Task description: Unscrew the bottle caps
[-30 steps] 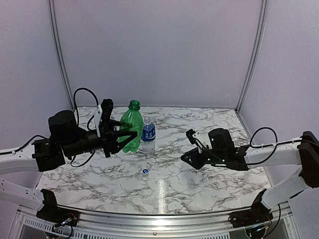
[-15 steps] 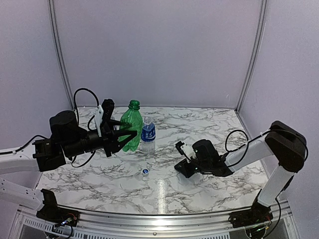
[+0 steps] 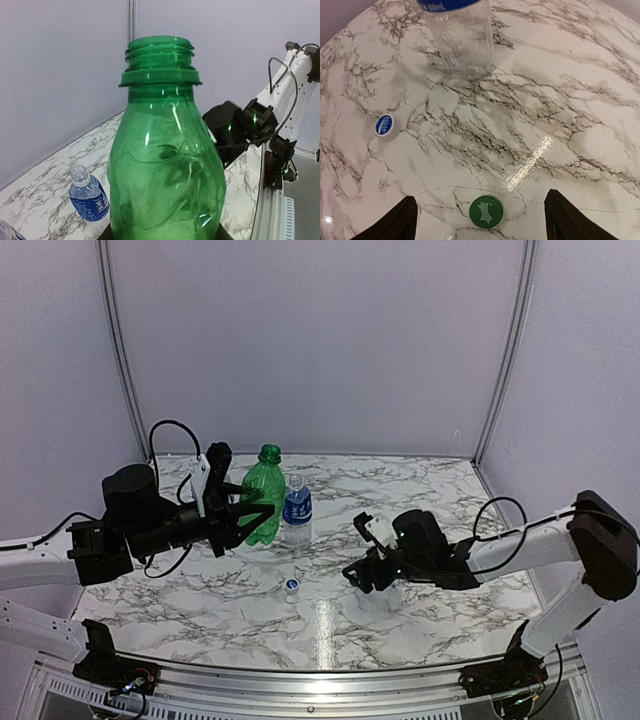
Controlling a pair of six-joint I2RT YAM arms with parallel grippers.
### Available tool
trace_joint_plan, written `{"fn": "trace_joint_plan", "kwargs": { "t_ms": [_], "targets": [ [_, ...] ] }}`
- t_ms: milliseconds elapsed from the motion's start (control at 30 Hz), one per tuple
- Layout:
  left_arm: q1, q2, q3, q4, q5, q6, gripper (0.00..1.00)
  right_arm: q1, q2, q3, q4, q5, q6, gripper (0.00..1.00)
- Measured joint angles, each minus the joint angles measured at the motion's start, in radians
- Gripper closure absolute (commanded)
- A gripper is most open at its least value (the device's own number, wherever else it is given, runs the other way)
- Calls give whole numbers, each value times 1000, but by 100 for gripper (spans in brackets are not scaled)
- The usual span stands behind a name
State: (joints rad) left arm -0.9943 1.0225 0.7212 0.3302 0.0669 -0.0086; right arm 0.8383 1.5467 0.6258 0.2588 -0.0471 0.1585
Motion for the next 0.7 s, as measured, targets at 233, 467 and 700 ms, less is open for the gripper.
{"fn": "trace_joint_plan", "kwargs": {
  "t_ms": [233,467,700],
  "targets": [
    [0,23,-8,-2,20,22,85,4,-286,106,-105,-137,-31,4],
    [0,61,-8,-1,109,41,83,22,-343,340,-181,-319,-37,2],
    [0,117,-5,-4,208,45,83,49,-293,495,-211,-452,-28,5]
  ]
}}
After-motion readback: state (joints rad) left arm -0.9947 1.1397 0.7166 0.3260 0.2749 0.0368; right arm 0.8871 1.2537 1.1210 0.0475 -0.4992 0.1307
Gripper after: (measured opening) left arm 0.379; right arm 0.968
